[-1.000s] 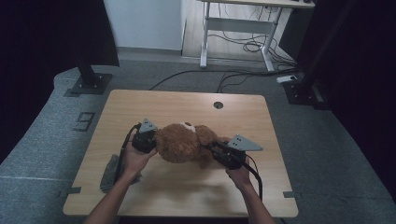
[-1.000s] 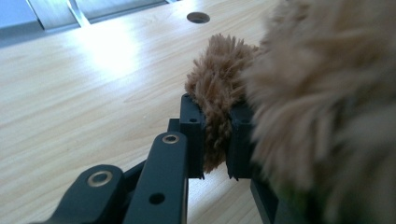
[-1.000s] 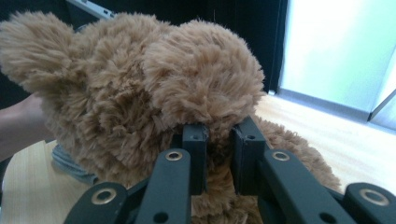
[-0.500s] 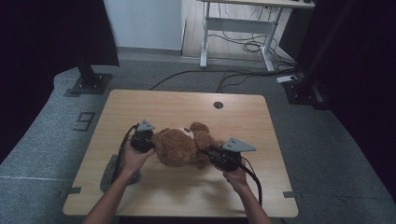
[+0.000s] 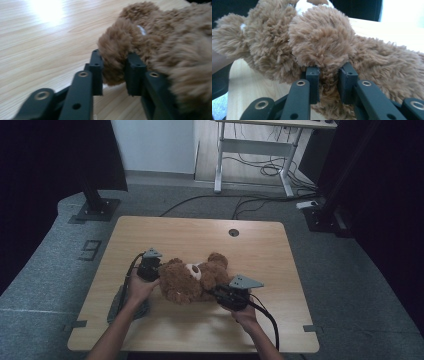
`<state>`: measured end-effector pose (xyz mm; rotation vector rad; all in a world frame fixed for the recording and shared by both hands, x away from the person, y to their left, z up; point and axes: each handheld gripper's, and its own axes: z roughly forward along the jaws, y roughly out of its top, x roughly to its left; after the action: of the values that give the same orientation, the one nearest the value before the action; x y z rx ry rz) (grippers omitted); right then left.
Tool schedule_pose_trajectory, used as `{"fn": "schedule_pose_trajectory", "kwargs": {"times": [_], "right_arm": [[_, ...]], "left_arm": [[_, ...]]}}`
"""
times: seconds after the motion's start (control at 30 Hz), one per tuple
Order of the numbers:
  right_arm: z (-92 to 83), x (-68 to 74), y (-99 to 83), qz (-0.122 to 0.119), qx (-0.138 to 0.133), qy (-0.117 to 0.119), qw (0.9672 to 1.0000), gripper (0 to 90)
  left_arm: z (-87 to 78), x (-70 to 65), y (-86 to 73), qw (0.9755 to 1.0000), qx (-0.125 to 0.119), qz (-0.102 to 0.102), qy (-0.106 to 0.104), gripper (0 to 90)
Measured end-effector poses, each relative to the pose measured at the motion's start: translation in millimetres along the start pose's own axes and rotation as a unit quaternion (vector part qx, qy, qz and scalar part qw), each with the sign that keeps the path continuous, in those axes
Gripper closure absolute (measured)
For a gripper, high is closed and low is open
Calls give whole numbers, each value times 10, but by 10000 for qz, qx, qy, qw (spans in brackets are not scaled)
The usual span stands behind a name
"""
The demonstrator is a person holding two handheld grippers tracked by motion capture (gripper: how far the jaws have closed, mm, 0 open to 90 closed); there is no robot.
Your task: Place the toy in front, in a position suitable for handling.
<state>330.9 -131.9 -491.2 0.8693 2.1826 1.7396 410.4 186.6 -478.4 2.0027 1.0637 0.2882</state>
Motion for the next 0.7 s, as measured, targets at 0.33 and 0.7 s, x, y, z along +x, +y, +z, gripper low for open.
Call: {"fn": "schedule_pose_trajectory", "kwargs": {"times": [0.33,0.7], "right_arm": [[124,44,-37,41,124,-192,9997,732],[252,99,-77,58,195,-425,9989,727]], "left_arm": [[-524,146,-43,9987,-404,-307,77,452],[-606,-305,-265,9963,-53,-128,-846,211]]}}
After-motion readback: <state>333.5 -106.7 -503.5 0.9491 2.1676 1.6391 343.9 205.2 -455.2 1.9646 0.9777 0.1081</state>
